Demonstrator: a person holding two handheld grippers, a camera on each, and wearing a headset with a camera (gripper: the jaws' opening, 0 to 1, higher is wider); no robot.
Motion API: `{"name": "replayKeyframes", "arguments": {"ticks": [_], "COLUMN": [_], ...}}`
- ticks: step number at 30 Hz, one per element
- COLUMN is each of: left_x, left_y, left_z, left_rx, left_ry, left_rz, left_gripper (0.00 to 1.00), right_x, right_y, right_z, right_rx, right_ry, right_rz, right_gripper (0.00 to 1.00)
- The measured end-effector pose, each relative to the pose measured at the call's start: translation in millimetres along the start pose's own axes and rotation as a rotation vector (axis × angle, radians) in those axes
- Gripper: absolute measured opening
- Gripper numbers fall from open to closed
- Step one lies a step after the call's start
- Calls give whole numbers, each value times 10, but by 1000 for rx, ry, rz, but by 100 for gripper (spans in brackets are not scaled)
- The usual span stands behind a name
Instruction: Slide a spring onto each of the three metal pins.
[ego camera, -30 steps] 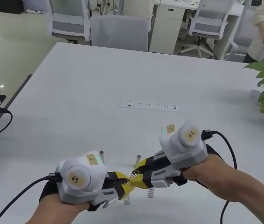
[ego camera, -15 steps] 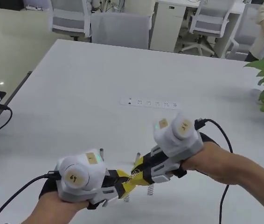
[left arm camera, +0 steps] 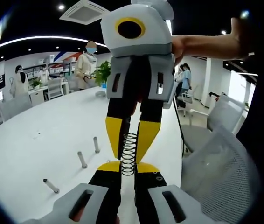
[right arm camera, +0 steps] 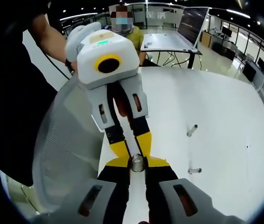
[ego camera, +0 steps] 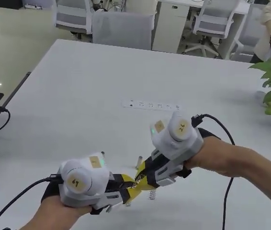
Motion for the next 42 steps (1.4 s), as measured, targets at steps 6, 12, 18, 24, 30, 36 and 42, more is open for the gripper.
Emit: {"name": "replayKeyframes", "arguments": {"ticks": [6,12,18,24,30,36,42], "left_x": [31,48,40,26,21,-5,-22], "left_y": [1,-2,1,13,35,40,54], "left_z": [14,21,28,32,33,15,-15], "left_rx": [-5,-3,-4,-6,-9,-8,-12], "left_ry": [14,18,18,11,6,-5,-9], "left_rz": [8,3,3,4,-5,-16,-18], "left_gripper": [1,1,1,2,2,3,5], "right_x": [-13,-25,-18,-5,0,16,38], "right_y": [54,65,65,68,64,40,31], "right_z": [14,10,12,24,35,38,34], "right_rx": [-88,-123,-143,-151,-155,-137,-117], "right_ry": [-15,-23,-20,-10,-6,2,16], "right_rz": [-46,-74,-97,-110,-113,-108,-94], "right_gripper": [9,9,8,8,8,8,8]}}
Point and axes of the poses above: the centre of the closed fingertips' face, and the gripper's own axes: z roughly forward along the fingers, x roughly to its right, y roughly out of its underside, the point moved 1 cm from there along -z, roughly backward along the fingers, and after that the axes turned 15 degrees about -y, right-handed, at the moved point
